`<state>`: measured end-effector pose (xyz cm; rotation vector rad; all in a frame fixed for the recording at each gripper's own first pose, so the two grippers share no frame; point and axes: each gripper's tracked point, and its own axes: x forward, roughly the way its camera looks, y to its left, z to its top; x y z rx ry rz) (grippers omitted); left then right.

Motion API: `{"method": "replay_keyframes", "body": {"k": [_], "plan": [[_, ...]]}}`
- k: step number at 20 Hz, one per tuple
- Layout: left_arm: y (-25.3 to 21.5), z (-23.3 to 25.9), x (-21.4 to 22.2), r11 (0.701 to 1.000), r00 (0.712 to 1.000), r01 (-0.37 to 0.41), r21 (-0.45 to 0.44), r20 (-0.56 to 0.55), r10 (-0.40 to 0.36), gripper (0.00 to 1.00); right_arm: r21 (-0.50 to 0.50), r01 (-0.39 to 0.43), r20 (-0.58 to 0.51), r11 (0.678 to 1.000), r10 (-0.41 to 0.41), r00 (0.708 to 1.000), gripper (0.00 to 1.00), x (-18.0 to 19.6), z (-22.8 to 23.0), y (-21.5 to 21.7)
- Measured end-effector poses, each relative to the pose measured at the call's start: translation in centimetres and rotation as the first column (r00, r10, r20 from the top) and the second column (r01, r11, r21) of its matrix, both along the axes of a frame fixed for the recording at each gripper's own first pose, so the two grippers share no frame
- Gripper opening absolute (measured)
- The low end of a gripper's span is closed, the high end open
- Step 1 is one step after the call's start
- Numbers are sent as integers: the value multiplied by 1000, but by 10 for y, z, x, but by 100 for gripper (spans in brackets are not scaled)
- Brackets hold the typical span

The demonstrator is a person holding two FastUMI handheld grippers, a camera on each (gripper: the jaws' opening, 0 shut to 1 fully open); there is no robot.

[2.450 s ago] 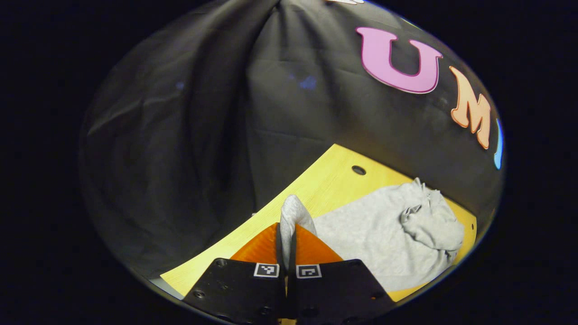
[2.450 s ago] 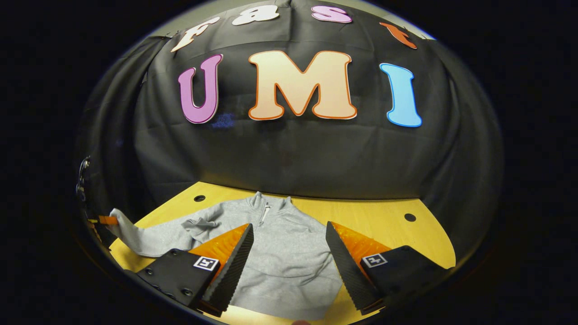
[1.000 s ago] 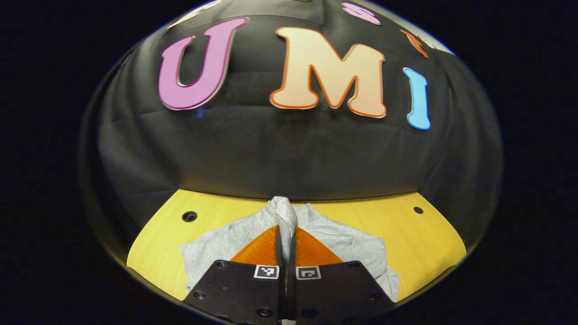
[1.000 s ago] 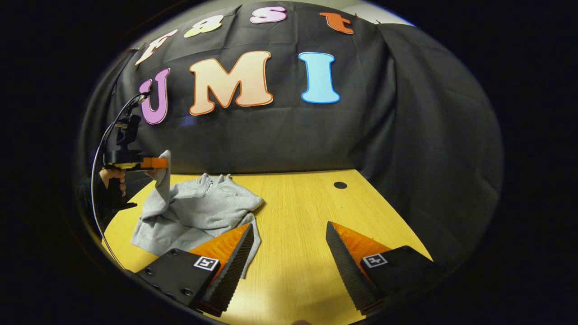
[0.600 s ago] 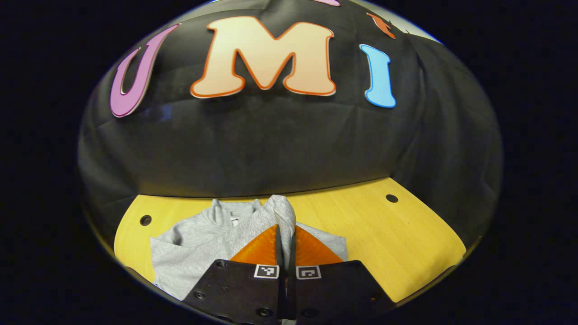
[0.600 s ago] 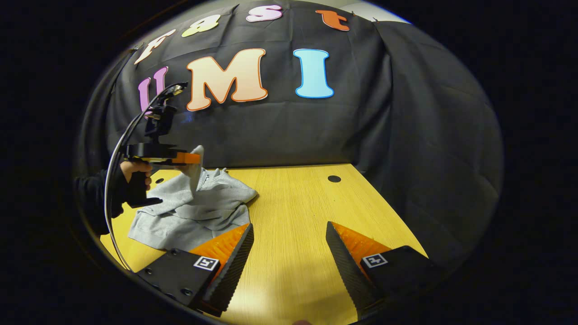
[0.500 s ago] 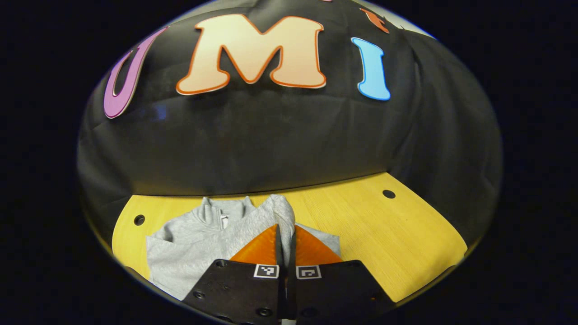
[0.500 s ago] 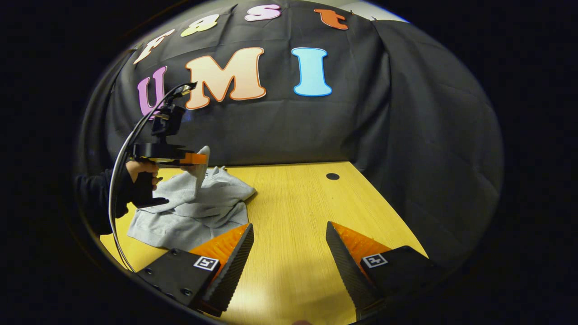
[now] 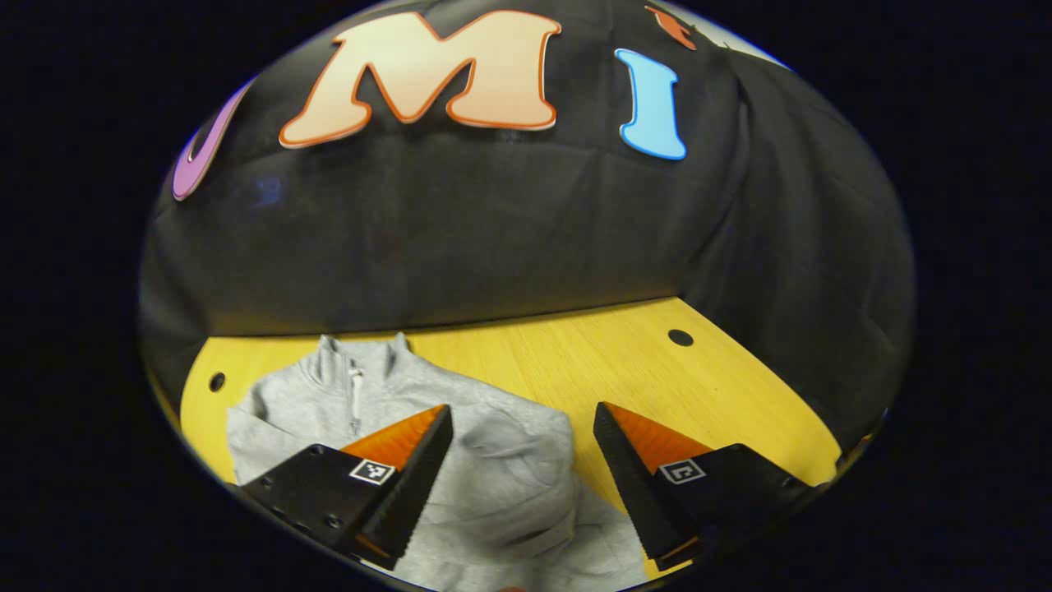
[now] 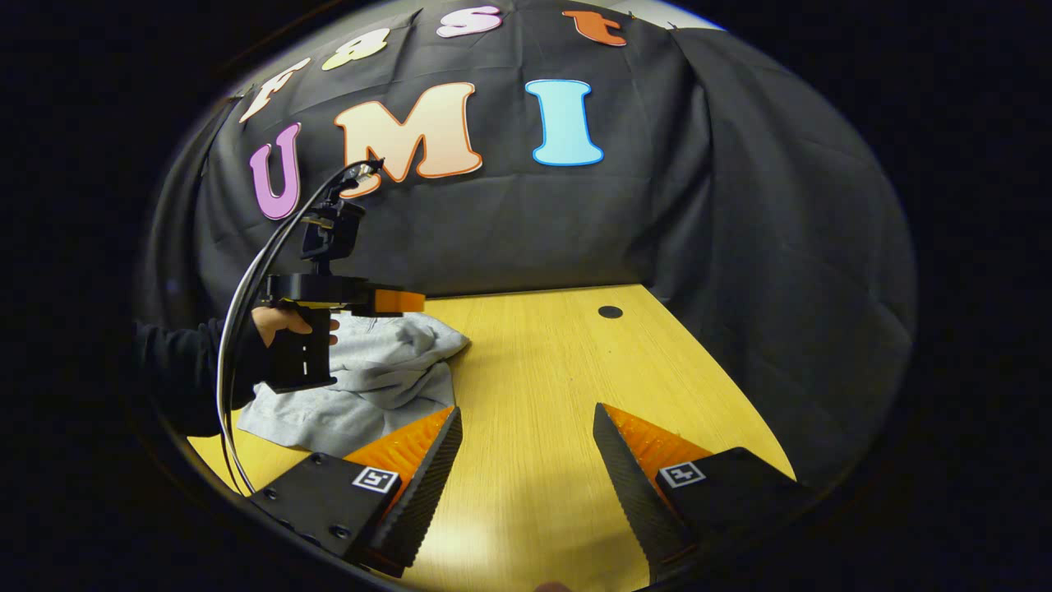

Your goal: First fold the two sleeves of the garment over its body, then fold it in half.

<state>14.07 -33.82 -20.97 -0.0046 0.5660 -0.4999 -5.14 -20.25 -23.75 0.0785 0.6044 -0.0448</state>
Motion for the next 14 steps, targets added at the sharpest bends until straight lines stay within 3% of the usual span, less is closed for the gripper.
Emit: {"method": "replay_keyframes", "body": {"k": [2,8,13,14], "plan": [[22,16,-14,1000,999,-26,0,41,26,93,21,-25,2,999,25,1000,96,7,-4,10],[121,51,-43,988,977,-153,9,150,150,93,69,-101,12,992,101,995,96,29,-8,53],[214,40,-70,967,962,-240,84,156,225,93,88,-95,16,992,94,995,99,44,-10,84],[229,36,-76,964,961,-250,87,143,237,93,73,-98,12,993,97,995,96,47,-15,88]]}}
